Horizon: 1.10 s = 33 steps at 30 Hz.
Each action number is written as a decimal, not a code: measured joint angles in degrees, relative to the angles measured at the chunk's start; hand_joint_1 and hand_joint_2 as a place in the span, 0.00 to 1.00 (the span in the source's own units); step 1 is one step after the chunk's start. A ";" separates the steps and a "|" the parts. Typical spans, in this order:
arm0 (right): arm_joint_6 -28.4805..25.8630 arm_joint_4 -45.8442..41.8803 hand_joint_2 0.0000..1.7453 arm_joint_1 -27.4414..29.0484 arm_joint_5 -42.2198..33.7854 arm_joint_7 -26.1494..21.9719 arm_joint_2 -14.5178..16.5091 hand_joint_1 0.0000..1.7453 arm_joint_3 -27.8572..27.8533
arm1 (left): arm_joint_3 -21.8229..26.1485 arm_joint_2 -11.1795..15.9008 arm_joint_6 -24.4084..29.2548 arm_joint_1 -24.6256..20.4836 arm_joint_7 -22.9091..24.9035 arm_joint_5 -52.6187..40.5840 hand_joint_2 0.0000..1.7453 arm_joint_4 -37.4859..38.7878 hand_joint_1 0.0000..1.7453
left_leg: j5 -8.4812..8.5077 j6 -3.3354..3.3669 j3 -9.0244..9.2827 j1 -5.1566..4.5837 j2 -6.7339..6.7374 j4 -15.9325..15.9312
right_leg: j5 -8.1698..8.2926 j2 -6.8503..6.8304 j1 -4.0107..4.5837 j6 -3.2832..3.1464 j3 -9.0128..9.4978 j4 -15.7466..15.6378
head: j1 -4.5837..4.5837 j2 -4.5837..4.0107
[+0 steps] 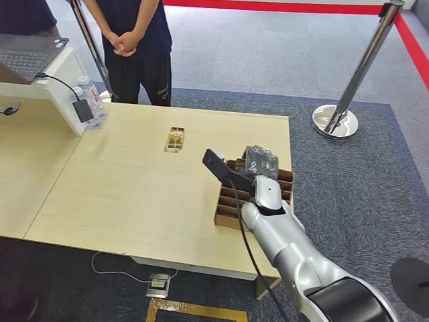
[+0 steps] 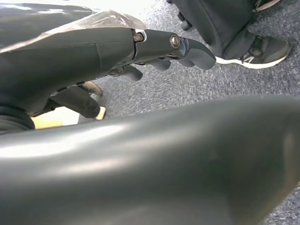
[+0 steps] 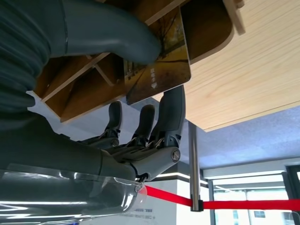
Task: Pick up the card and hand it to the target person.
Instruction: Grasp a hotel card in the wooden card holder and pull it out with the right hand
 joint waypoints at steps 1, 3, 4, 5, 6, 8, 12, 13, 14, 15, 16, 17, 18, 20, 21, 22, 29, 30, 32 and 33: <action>0.03 0.00 1.00 0.00 0.00 -0.05 0.10 0.50 -0.01 | 0.00 0.00 0.00 -0.01 0.01 0.01 0.00 0.00 0.00 | 0.00 0.00 0.00 0.00 0.00 0.00 | 0.00 0.00 0.00 0.00 0.00 0.00 | 0.00 0.00; 0.13 0.01 1.00 0.00 0.01 -0.26 0.28 0.50 -0.01 | 0.00 0.01 0.00 -0.01 0.07 0.02 0.00 0.00 0.00 | 0.00 0.00 -0.01 0.00 0.00 0.00 | 0.00 0.00 0.00 0.00 0.00 0.00 | 0.00 0.00; 0.19 0.03 1.00 -0.01 0.01 -0.38 0.37 0.51 -0.01 | 0.00 0.02 0.00 -0.01 0.11 0.02 0.00 0.00 0.00 | 0.00 0.00 -0.01 0.00 0.00 0.00 | 0.00 0.00 0.00 0.00 0.00 0.00 | 0.00 0.00; 0.26 0.08 1.00 -0.01 0.01 -0.52 0.47 0.51 -0.01 | 0.00 0.02 0.01 -0.01 0.18 0.02 0.00 0.00 0.00 | 0.00 0.00 -0.01 0.00 0.00 0.00 | 0.00 0.00 0.00 0.00 0.00 0.00 | 0.00 0.00; 0.33 0.16 1.00 -0.01 0.02 -0.66 0.58 0.52 -0.01 | 0.00 0.02 0.01 -0.02 0.26 0.02 0.00 0.00 0.00 | 0.00 0.00 -0.01 0.00 0.00 0.00 | 0.00 0.00 0.00 0.00 0.00 0.00 | 0.00 0.00; 0.46 0.37 1.00 -0.01 0.04 -0.89 0.80 0.54 -0.01 | 0.00 0.02 0.02 -0.03 0.49 0.07 0.00 0.00 0.00 | 0.00 0.00 0.00 0.00 0.00 0.00 | 0.00 0.00 0.00 0.00 0.00 0.00 | 0.00 0.00; 0.69 0.53 1.00 -0.03 0.17 -1.07 1.14 0.58 -0.01 | 0.00 0.02 0.04 -0.03 0.73 0.19 0.00 0.00 0.00 | 0.00 0.00 0.00 0.00 0.00 0.00 | 0.00 0.00 0.00 0.00 0.00 0.00 | 0.00 0.00; 0.71 0.54 1.00 -0.04 0.19 -1.09 1.19 0.58 -0.01 | 0.00 0.02 0.04 -0.03 0.75 0.19 0.00 0.00 0.00 | 0.00 0.00 0.00 0.00 0.00 0.00 | 0.00 0.00 0.00 0.00 0.00 0.00 | 0.00 0.00; 0.72 0.55 1.00 -0.04 0.19 -1.13 1.24 0.58 -0.02 | 0.00 0.02 0.04 -0.03 0.77 0.19 0.00 0.00 0.00 | 0.00 0.00 0.00 0.00 0.00 0.00 | 0.00 0.00 0.00 0.00 0.00 0.00 | 0.00 0.00; 0.72 0.56 1.00 -0.05 0.19 -1.16 1.29 0.57 -0.02 | 0.00 0.02 0.04 -0.03 0.79 0.19 0.00 0.00 0.00 | 0.00 0.00 0.00 0.00 0.00 0.00 | 0.00 0.00 0.00 0.00 0.00 0.00 | 0.00 0.00; 0.72 0.57 1.00 -0.05 0.19 -1.17 1.34 0.57 -0.03 | 0.00 0.02 0.04 -0.03 0.81 0.19 0.00 0.00 0.00 | 0.00 0.00 0.00 0.00 0.00 0.00 | 0.00 0.00 0.00 0.00 0.00 0.00 | 0.00 0.00; 0.71 0.59 1.00 -0.05 0.19 -1.19 1.39 0.57 -0.03 | 0.00 0.02 0.04 -0.03 0.82 0.19 0.00 0.00 0.00 | 0.00 0.00 0.00 0.00 0.00 0.00 | 0.00 0.00 0.00 0.00 0.00 0.00 | 0.00 0.00; 0.69 0.63 1.00 -0.08 0.20 -1.20 1.44 0.57 -0.03 | 0.00 0.02 0.04 -0.03 0.83 0.19 0.00 0.00 0.00 | 0.00 0.00 0.00 0.00 0.00 0.00 | 0.00 0.00 0.00 0.00 0.00 0.00 | 0.00 0.00; 0.62 0.76 1.00 -0.14 0.22 -1.21 1.50 0.56 -0.05 | 0.00 0.02 0.05 -0.03 0.80 0.19 0.00 0.00 0.00 | 0.00 0.00 -0.01 0.00 0.00 0.00 | 0.00 0.00 0.00 0.00 0.00 0.00 | 0.00 0.00; 0.55 0.81 1.00 -0.16 0.24 -1.21 1.52 0.57 -0.08 | 0.00 0.02 0.05 -0.03 0.76 0.19 0.00 0.00 0.00 | 0.00 0.00 -0.01 0.00 0.00 0.00 | 0.00 0.00 0.00 0.00 0.00 0.00 | 0.00 0.00; 0.47 0.83 1.00 -0.17 0.25 -1.23 1.54 0.57 -0.12 | 0.00 0.02 0.06 -0.03 0.70 0.19 0.00 0.00 0.00 | 0.00 0.00 -0.01 0.00 0.00 0.00 | 0.00 0.00 0.00 0.00 0.00 0.00 | 0.00 0.00; 0.06 0.84 1.00 -0.26 0.26 -1.67 1.56 0.60 -0.36 | 0.00 0.02 0.07 -0.02 0.49 0.17 0.00 0.00 0.00 | 0.00 0.00 0.00 0.00 0.00 0.00 | 0.00 0.00 0.00 0.00 0.00 0.00 | 0.00 0.00; -0.01 0.85 1.00 -0.28 0.26 -1.74 1.56 0.59 -0.37 | 0.00 0.02 0.08 -0.02 0.49 0.16 0.00 0.00 0.00 | 0.00 0.00 0.00 0.00 0.00 0.00 | 0.00 0.00 0.00 0.00 0.00 0.00 | 0.00 0.00; -0.15 0.85 1.00 -0.29 0.26 -1.84 1.57 0.59 -0.38 | 0.00 0.02 0.11 -0.02 0.48 0.09 0.00 0.00 0.00 | 0.00 0.00 0.00 0.00 0.00 0.00 | 0.00 0.00 0.00 0.00 0.00 0.00 | 0.00 0.00; -0.22 0.85 1.00 -0.29 0.26 -1.87 1.57 0.59 -0.38 | 0.00 0.02 0.14 -0.02 0.48 0.05 0.00 0.00 0.00 | 0.00 0.00 0.00 0.00 0.00 0.00 | 0.00 0.00 0.00 0.00 0.00 0.00 | 0.00 0.00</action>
